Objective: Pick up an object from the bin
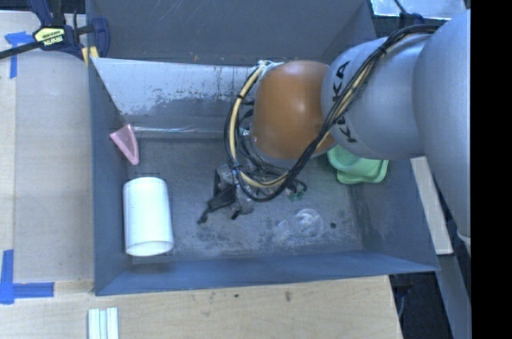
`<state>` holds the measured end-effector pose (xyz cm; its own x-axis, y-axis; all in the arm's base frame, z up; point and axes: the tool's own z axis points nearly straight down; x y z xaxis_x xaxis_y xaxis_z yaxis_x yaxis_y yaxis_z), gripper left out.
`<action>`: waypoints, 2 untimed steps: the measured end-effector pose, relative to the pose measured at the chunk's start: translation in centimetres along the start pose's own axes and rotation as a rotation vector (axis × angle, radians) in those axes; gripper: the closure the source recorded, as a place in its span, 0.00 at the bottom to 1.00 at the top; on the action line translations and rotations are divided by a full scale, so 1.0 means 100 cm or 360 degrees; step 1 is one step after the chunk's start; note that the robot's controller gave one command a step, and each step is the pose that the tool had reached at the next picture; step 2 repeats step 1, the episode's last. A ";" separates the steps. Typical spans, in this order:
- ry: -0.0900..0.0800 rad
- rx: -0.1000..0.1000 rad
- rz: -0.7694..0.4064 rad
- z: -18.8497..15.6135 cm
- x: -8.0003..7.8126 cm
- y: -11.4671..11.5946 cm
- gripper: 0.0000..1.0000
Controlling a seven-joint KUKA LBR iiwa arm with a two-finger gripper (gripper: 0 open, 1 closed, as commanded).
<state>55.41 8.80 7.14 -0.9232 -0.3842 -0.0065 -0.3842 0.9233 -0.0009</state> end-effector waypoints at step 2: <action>0.0020 -0.0005 -0.0012 -0.038 0.008 0.002 1.00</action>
Offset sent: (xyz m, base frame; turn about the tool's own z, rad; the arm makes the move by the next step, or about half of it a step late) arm 0.0664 0.0085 0.0306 -0.0185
